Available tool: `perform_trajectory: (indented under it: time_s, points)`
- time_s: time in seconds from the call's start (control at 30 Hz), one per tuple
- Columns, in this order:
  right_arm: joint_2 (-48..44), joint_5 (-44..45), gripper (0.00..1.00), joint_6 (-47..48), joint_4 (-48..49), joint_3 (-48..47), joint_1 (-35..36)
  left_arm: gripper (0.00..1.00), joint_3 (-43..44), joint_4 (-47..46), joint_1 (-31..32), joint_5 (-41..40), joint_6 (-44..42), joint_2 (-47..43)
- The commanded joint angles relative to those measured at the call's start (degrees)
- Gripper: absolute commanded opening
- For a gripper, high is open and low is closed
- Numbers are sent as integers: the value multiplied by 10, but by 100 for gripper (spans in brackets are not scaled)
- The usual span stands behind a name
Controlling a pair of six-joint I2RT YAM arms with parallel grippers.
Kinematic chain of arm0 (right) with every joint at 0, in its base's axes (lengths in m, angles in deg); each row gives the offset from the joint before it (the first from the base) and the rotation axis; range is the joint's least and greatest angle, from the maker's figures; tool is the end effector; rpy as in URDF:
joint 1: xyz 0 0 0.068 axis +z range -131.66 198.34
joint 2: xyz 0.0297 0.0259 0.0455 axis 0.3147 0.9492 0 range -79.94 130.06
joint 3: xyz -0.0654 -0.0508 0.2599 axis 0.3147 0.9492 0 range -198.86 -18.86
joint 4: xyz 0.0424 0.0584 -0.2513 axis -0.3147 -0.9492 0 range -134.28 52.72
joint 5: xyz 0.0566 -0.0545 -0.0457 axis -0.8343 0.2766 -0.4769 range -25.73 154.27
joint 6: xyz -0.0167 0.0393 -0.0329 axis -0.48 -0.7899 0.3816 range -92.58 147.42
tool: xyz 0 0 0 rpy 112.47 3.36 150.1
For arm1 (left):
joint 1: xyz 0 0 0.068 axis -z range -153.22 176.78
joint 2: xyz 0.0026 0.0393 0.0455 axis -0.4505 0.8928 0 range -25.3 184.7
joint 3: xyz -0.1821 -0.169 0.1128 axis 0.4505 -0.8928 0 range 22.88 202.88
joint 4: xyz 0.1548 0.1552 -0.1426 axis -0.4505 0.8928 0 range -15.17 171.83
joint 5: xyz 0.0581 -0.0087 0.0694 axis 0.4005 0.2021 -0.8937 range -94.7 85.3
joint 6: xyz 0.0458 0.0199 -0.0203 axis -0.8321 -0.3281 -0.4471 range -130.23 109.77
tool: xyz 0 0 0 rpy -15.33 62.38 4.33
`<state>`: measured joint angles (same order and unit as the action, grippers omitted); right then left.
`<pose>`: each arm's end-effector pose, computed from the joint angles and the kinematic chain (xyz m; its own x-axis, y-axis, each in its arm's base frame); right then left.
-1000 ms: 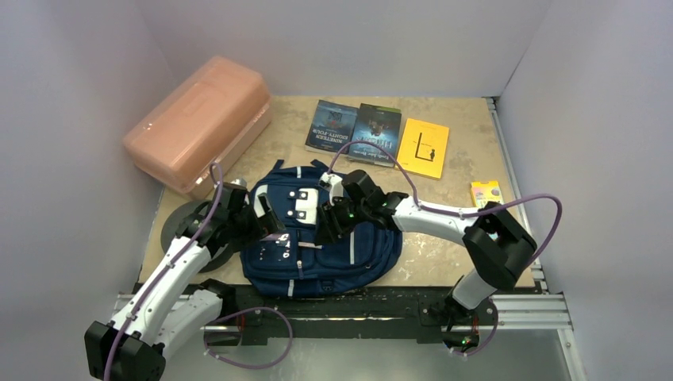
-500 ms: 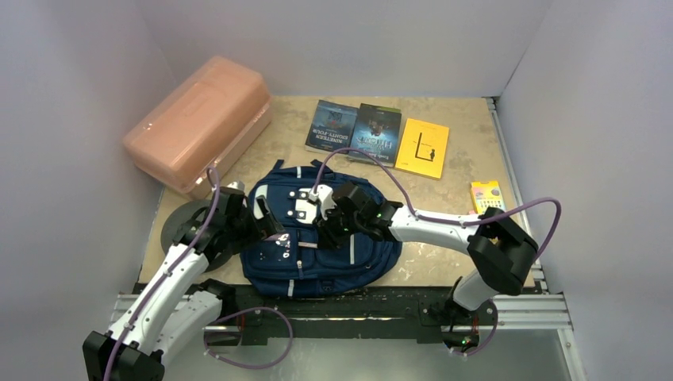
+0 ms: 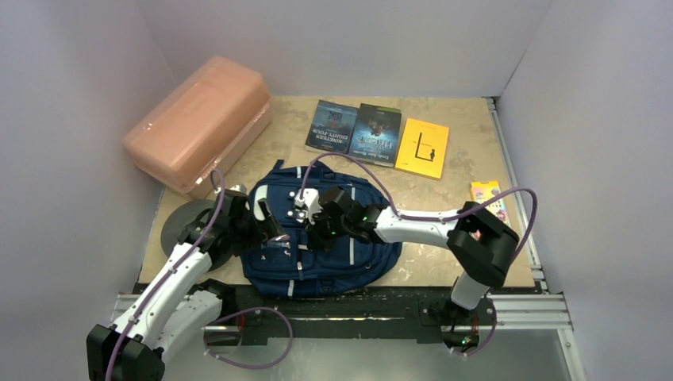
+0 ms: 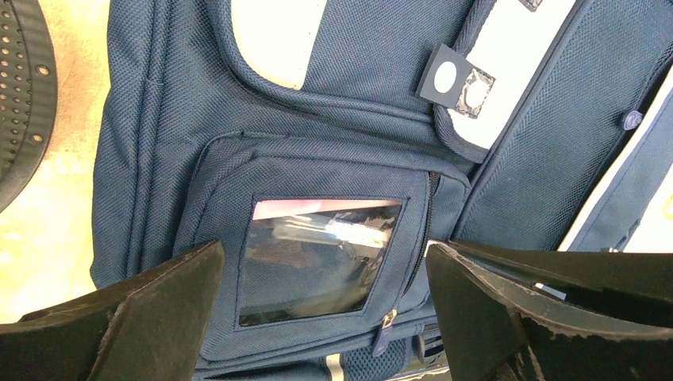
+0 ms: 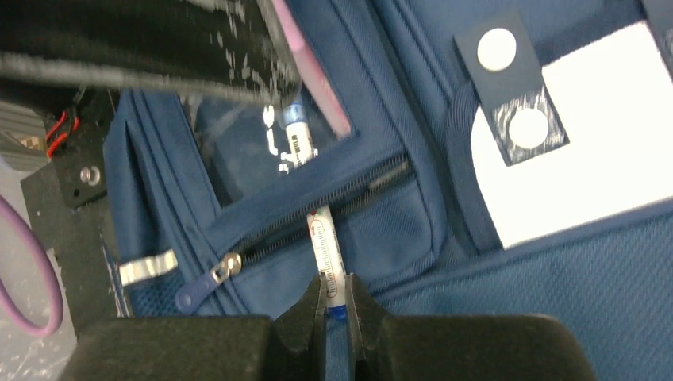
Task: Pack the student bag
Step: Place the stationery in the student bag.
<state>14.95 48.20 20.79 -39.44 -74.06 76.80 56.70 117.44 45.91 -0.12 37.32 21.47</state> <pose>0.1747 0.3034 0.1941 -0.4538 -0.5269 -0.7186 -0.8803 0.3904 0.2695 0.1439 -0.0529 0.2192 -0.7984 -0.5015 -0.3332 -0.3256 0.8251 -0.4618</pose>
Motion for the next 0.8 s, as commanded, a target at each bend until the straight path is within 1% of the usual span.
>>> perform_trajectory:
  time_s: [0.0, 0.1, 0.17, 0.27, 0.33, 0.37, 0.4, 0.57, 0.67, 0.77]
  points:
    - [27, -2, 7, 0, 68, -48, 1, 100, -6, -17, -3, 5, 8, -4]
    - [33, 24, 6, -10, 99, -56, 1, 100, -3, -12, -3, 8, 6, -5]
    - [38, 30, 10, -12, 100, -67, 0, 100, -2, -12, -3, 12, 3, -4]
    - [40, 21, 15, -8, 70, -83, 1, 100, -4, -13, -3, 23, 3, -1]
    - [21, 26, 18, -5, 60, -64, 1, 100, -1, -13, -3, 27, 1, 0]
    - [-3, 30, 23, 7, 47, -35, 1, 100, 6, -9, -3, 25, -3, -2]
    - [-8, 27, 24, 14, 39, -25, 1, 100, 11, -6, -3, 23, -7, -3]
    - [-4, 10, 26, 27, 26, -10, 3, 100, 45, 27, -10, -18, -44, 16]
    - [10, 10, 27, 25, 31, -17, 11, 100, 47, 29, -30, -6, -52, 19]
    - [29, 21, 26, 26, 31, -29, 19, 100, 36, 15, -40, 16, -40, 16]
